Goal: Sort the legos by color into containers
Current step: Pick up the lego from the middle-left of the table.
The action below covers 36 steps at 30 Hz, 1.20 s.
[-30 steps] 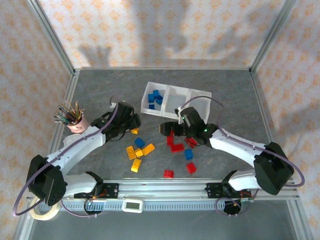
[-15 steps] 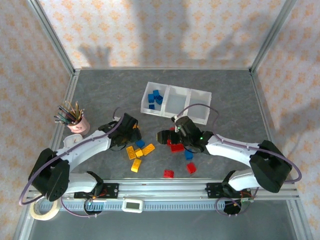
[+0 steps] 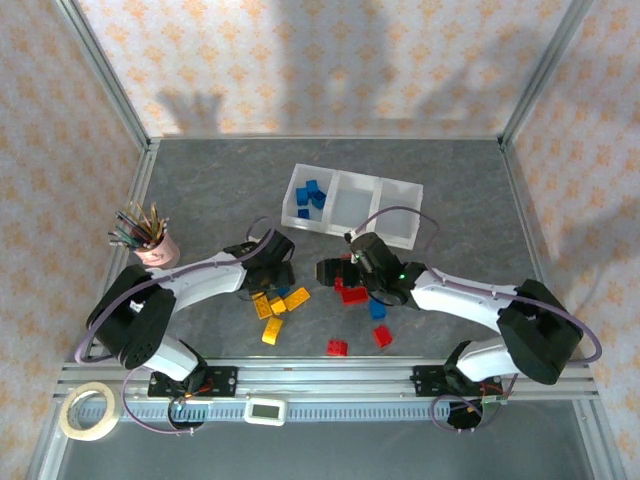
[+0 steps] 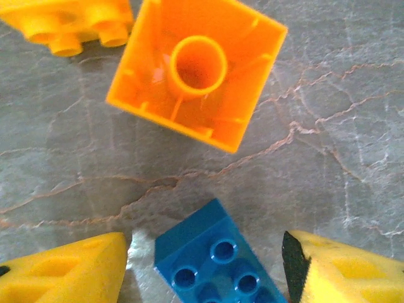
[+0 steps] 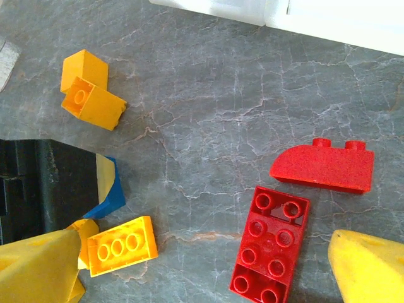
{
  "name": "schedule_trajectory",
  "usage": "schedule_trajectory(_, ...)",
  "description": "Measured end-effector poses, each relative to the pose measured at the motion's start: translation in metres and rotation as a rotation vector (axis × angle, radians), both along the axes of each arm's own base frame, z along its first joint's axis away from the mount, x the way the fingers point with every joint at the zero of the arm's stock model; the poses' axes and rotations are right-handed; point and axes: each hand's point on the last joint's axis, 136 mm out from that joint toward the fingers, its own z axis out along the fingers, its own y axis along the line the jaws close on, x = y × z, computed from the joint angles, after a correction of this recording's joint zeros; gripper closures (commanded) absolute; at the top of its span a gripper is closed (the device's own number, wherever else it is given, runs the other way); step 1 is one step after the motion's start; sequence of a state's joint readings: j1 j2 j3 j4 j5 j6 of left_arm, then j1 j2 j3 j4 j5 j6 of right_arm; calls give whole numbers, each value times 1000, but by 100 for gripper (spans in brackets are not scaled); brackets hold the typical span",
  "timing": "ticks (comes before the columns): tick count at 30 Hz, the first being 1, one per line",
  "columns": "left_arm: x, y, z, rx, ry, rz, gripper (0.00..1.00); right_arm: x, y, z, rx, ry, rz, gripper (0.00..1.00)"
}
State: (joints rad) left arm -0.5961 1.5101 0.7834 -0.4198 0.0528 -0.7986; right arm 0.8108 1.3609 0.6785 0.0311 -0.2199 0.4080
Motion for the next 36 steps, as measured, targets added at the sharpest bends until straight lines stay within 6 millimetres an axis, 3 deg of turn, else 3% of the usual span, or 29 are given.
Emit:
schedule_trajectory(12, 18, -25, -1, -24, -18, -51, 48, 2, -1, 0, 2, -1, -7, 0)
schedule_trajectory(26, 11, -27, -6, 9, -13, -81, 56, 15, -17, 2, 55, 15, -69, 0)
schedule_trajectory(36, 10, -31, -6, 15, -18, -92, 69, 22, -24, 22, 96, -23, -89, 0)
